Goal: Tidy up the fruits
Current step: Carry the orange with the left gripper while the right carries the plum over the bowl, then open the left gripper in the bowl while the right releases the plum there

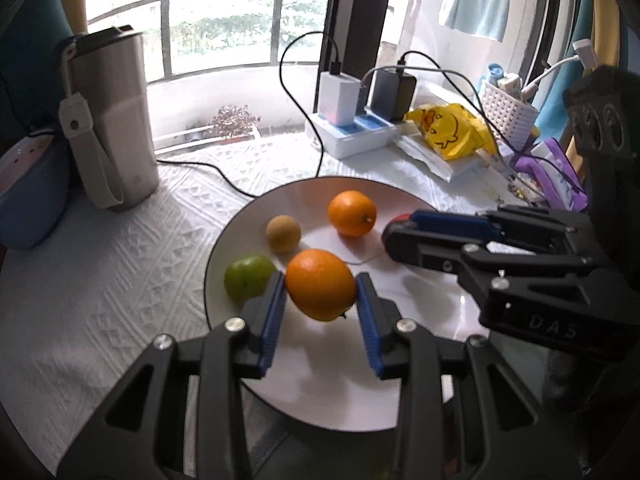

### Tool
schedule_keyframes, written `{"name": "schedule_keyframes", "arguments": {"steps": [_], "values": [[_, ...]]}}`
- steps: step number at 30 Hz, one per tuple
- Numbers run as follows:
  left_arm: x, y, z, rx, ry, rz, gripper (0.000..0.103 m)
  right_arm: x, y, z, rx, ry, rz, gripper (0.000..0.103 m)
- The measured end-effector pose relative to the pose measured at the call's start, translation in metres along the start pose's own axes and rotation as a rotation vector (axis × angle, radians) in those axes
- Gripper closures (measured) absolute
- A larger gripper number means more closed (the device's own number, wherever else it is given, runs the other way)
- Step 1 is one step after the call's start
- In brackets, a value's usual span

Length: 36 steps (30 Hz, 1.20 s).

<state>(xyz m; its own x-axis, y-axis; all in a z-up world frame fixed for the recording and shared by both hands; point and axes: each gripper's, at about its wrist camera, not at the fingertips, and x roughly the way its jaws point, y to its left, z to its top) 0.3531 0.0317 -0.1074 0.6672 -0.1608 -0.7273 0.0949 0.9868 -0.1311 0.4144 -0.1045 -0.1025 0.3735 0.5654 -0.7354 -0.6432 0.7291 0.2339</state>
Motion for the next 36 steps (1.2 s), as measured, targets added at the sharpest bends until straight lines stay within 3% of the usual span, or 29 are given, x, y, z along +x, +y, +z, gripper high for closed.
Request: {"name": "schedule_keyframes", "arguments": {"steps": [16, 23, 36], "values": [[0.0, -0.002, 0.0, -0.007, 0.017, -0.004, 0.066, 0.001, 0.006, 0.004, -0.029, 0.0, -0.051, 0.073], [-0.019, -0.003, 0.0, -0.016, -0.015, 0.001, 0.066, -0.01, 0.01, 0.003, -0.028, -0.012, -0.059, 0.064], [-0.064, -0.011, -0.012, -0.03, -0.076, 0.018, 0.065, -0.048, 0.023, -0.006, -0.029, -0.053, -0.079, 0.063]]}}
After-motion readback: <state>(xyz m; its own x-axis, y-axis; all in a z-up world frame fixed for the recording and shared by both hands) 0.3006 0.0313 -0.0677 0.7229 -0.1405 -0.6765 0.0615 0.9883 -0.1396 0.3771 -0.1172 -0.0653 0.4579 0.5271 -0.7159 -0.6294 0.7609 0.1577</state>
